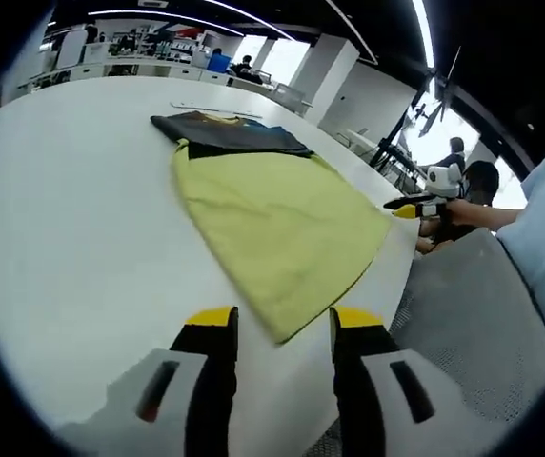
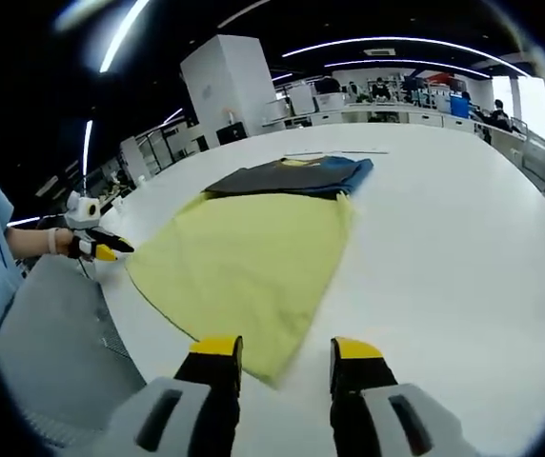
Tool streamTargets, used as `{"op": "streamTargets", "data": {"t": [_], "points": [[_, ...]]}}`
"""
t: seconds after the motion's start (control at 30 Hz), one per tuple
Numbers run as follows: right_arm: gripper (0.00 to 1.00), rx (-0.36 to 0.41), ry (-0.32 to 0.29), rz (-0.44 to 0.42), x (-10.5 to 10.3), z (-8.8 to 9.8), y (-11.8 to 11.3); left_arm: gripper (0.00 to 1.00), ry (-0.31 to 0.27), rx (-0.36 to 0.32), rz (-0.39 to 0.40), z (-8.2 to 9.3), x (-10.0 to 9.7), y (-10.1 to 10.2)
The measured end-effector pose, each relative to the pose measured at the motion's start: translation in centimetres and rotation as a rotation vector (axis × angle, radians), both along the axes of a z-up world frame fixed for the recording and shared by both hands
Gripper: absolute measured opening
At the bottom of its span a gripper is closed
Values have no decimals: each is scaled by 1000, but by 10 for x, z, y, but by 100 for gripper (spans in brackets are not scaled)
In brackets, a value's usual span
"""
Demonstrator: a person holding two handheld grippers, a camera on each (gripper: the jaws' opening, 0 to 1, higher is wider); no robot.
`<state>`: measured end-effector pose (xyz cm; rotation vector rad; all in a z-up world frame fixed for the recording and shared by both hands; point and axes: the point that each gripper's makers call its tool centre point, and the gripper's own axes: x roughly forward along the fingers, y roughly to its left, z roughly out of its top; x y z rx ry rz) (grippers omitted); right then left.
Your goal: Fold the garment on the visible template until the final outline fits inside the template.
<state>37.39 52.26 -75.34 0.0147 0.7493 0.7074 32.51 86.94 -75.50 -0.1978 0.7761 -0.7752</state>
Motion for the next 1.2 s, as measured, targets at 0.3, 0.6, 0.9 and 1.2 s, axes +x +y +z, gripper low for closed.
{"op": "streamTargets", "data": {"t": [0.3, 0.6, 0.9, 1.2], "points": [[24, 6, 44, 1, -10, -10, -1, 26, 40, -20, 16, -5, -7, -1], [13, 28, 75, -8, -12, -12, 3, 16, 103, -64, 37, -9, -7, -2], [0, 36, 103, -32, -8, -15, 5, 0, 160, -147, 82, -8, -5, -6], [0, 53, 106, -5, -14, 2, 7, 0, 156, -156, 69, 9, -7, -4]]}}
